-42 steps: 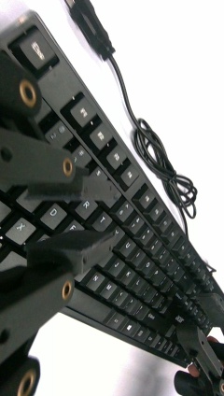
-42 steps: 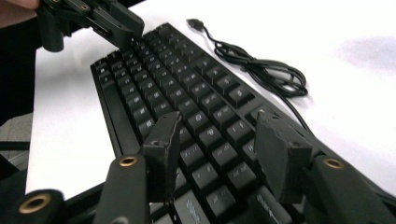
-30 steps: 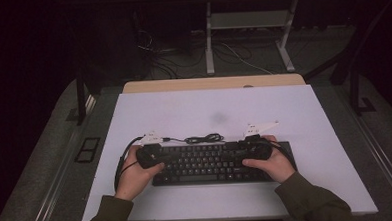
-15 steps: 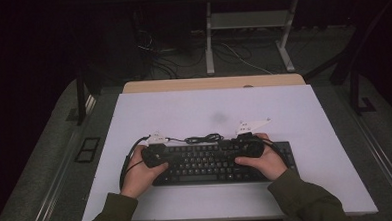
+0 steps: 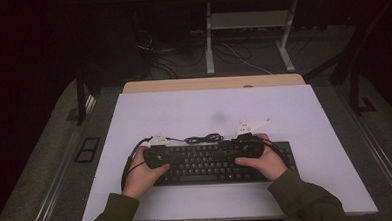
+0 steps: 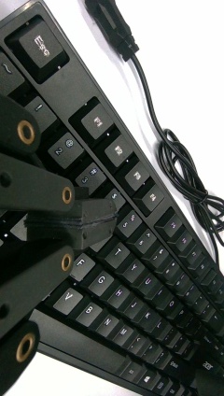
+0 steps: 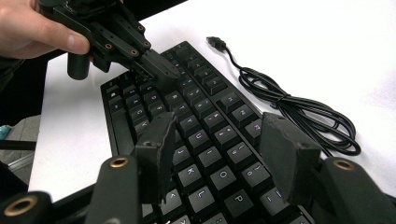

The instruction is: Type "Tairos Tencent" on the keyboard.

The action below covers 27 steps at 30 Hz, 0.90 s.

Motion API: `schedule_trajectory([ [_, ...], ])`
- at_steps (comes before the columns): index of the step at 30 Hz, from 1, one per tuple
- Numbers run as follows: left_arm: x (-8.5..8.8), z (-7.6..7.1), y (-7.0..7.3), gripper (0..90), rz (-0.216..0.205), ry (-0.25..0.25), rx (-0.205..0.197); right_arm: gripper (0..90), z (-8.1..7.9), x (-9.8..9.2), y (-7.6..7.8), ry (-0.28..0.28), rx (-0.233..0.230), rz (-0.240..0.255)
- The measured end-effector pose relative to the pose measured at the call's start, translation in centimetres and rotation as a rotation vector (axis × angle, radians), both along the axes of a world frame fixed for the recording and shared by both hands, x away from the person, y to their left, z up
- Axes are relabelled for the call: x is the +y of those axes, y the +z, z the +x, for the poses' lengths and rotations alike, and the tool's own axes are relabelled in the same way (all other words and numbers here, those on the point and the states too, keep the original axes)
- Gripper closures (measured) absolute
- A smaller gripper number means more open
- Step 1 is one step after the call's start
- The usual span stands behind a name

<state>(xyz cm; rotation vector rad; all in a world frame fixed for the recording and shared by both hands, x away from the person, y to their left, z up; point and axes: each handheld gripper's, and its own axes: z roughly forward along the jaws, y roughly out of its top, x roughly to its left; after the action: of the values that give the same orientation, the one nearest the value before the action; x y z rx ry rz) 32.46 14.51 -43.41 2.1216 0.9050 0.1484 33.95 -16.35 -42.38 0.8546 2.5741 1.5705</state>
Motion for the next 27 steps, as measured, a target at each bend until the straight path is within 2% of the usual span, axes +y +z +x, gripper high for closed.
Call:
schedule_trajectory([
  [2, 0.0, 0.0, 0.1, 89.7, 0.008, -0.003, -0.001, 45.5, 0.0, 0.0, 0.1, -0.003, 0.003, 0.002],
  [13, 0.4, -0.1, 0.5, 88.9, -0.026, 0.002, -0.006, 44.5, 0.4, 0.4, 0.4, -0.007, 0.004, 0.016],
  [22, 0.5, -0.5, 0.9, 76.7, -0.043, -0.006, -0.017, 45.4, 0.7, 1.6, 0.6, 0.02, 0.003, 0.018],
  [27, 0.6, -0.7, 1.1, 67.7, -0.052, -0.006, -0.027, 51.9, 0.6, 2.1, 0.6, 0.039, 0.022, 0.021],
])
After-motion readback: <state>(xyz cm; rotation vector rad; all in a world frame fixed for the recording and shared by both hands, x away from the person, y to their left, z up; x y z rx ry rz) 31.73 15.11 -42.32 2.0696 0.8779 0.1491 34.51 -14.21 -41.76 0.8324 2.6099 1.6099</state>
